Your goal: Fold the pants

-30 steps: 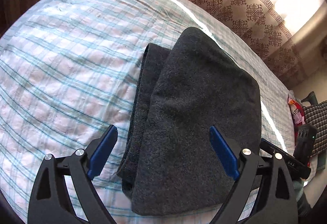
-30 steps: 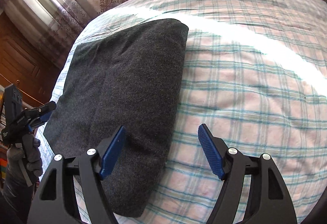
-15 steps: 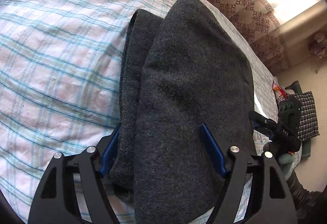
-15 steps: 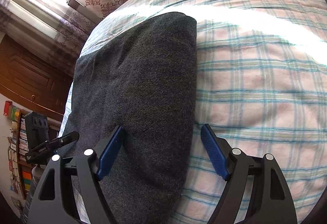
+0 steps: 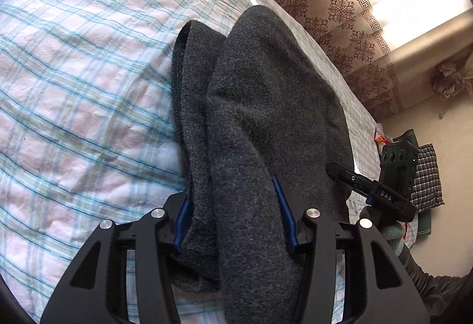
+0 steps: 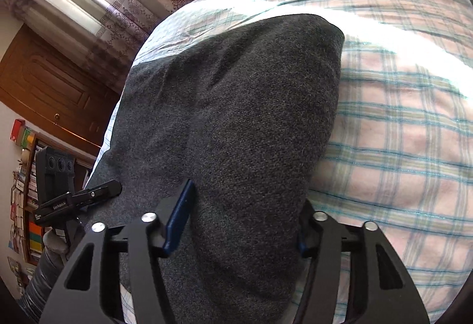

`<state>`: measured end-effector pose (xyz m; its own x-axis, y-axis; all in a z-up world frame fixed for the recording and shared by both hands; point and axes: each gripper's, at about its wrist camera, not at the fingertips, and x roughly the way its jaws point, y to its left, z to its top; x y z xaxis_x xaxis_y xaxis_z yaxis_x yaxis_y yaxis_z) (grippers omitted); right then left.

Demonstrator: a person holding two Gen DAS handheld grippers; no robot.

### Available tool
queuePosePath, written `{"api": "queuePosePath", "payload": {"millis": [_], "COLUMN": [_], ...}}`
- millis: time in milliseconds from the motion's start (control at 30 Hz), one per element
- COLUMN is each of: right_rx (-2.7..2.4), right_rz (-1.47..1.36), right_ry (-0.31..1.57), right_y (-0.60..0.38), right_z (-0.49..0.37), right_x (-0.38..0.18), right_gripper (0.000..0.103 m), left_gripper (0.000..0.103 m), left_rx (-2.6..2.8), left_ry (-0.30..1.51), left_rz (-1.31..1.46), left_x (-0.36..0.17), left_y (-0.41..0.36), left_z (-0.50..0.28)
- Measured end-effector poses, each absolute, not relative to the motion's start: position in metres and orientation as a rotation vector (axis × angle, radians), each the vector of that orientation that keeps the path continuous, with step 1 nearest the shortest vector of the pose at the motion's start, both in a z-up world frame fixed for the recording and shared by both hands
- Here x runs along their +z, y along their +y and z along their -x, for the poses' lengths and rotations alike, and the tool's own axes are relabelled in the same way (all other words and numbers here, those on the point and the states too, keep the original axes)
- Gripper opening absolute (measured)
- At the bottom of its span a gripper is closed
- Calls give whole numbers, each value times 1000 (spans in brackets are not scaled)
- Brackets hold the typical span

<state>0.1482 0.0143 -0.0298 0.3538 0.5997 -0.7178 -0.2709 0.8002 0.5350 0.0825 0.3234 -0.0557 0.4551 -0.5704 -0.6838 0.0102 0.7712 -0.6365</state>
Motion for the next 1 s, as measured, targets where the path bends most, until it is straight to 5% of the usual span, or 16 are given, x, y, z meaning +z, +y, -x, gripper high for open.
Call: {"api": "queuePosePath", "payload": {"millis": [67, 167, 500, 1000], "right_rx": [603, 648, 785, 1106], "right_rz": [-354, -310, -226, -94], "right_ry": [1052, 1001, 914, 961], "right_y": [15, 21, 64, 226], "right_z": [-148, -140, -115, -42], "right_x": [-17, 11, 80, 80], "right_gripper": [31, 26, 24, 24], "left_gripper": [44, 41, 38, 36], "left_rx": [-387, -393, -351, 1], "left_ry": [1035, 1015, 905, 792], "left_rz": [611, 621, 657, 636], "left_x": [-50, -42, -2, 33], "left_y": [323, 324, 356, 492], "left_z": [-79, -74, -18, 132]}}
